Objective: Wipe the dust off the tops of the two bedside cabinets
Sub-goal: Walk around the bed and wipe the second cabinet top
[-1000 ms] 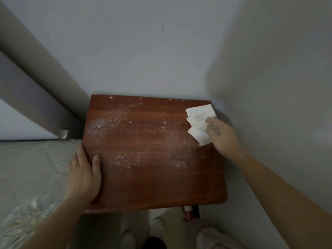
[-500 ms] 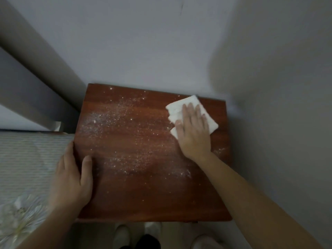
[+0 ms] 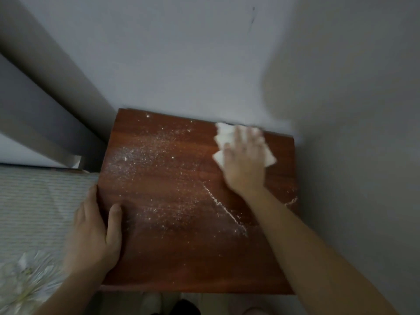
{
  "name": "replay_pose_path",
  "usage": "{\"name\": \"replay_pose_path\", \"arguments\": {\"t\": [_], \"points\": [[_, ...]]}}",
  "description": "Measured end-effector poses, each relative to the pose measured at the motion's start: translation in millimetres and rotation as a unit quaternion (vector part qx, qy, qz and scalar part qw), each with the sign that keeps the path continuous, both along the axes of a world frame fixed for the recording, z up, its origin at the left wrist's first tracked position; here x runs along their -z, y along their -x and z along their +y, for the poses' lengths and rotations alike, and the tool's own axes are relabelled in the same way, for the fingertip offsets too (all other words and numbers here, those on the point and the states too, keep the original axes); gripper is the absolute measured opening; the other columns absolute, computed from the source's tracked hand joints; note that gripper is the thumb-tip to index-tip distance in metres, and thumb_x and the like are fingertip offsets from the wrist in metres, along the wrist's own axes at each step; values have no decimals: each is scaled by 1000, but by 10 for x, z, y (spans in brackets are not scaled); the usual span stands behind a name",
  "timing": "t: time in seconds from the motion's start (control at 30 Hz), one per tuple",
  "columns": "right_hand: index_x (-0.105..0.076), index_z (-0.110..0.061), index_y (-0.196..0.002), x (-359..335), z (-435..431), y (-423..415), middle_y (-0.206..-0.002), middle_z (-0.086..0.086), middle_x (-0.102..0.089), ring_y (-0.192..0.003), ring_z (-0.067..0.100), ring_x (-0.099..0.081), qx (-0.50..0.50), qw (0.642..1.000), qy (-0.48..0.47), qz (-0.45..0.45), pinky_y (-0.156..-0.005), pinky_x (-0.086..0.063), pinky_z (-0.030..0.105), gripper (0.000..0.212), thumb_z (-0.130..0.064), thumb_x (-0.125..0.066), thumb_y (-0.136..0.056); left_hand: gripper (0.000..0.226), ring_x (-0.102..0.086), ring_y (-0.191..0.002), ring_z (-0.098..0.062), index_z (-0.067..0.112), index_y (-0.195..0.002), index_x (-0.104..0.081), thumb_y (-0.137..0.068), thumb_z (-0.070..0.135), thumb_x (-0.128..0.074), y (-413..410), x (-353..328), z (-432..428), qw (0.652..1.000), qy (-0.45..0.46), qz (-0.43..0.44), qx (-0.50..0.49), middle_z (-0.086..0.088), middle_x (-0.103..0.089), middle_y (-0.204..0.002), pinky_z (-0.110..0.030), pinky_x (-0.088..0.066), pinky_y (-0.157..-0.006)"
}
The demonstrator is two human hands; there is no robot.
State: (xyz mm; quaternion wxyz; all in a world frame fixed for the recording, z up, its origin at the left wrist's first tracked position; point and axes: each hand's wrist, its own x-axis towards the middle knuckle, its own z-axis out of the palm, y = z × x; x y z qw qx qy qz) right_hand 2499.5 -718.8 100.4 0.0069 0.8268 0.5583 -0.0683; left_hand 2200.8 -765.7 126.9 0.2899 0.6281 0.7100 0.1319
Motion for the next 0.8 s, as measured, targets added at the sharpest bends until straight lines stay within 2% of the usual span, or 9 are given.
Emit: {"name": "replay_pose_path", "arguments": {"t": [0.07,0.13,0.23,0.27,0.33,0.4,0.47,0.6,0.8], "points": [[-36,-20,-144,-40,-58,538,-158,9,-19,-147,32,-8,-141,988,-26,54,-119,-4,47,53,-41,-15,-100,72,-38,-129,-37,11,-147,-23,-87,51,-29,20,14,0,1000,5,-1,-4,-22,-41,-142,-50,-33,-103],[-27,-26,-148,-178,-202,794,-159,3,-16,-148,25,-3,-252,963,1,91,-121,-1,42,51,-44,-25,-100,71,-37,-129,-35,13,-147,-22,-88,51,-29,37,33,-6,1000,11,-6,-3,-20,-40,-143,-50,-32,-104],[-50,-23,-130,-82,-301,312,-156,8,-27,-146,36,-13,-309,951,-3,-16,-114,-16,56,41,-40,-32,-97,72,-36,-130,-32,15,-148,-20,-87,54,-28,53,21,-4,1000,19,-12,-1,-17,-40,-144,-49,-32,-105],[-53,-19,-124,-35,-313,88,-153,12,-31,-143,42,-18,-241,969,-6,-49,-111,-21,60,38,-36,-33,-96,73,-36,-130,-32,15,-148,-20,-87,53,-28,50,8,6,1000,22,-13,-2,-17,-39,-144,-49,-32,-105],[-44,-16,-133,-40,-332,-256,-153,18,-29,-140,47,-21,5,999,-3,-34,-109,-24,63,45,-35,-25,-97,73,-37,-130,-33,13,-148,-21,-87,52,-29,42,-11,13,1000,31,-6,-3,-17,-39,-145,-49,-32,-105],[-23,-18,-148,-58,-243,-292,-156,20,-20,-143,44,-13,215,976,-29,9,-114,-16,59,57,-42,-18,-98,75,-38,-131,-33,12,-148,-21,-86,54,-28,41,-31,24,999,37,0,-4,-17,-39,-145,-48,-32,-105],[-20,-15,-150,-86,-58,13,-156,20,-20,-144,41,-12,251,966,-56,22,-117,-13,53,61,-43,-16,-96,77,-38,-132,-32,12,-149,-20,-85,56,-26,44,-35,20,999,41,0,-4,-16,-39,-145,-47,-32,-106],[-16,-19,-151,-121,275,950,-159,8,-14,-147,30,-4,-16,997,-45,62,-120,-6,45,57,-42,-16,-99,76,-38,-133,-29,15,-149,-19,-85,58,-24,63,-14,25,999,43,-8,-9,-14,-39,-145,-46,-32,-107],[-12,-27,-151,-188,729,1275,-161,-1,-8,-148,20,7,-254,962,19,95,-121,1,41,53,-41,-21,-101,75,-36,-134,-25,17,-149,-20,-86,59,-22,84,10,17,999,37,-24,-12,-10,-39,-146,-44,-33,-108]]}}
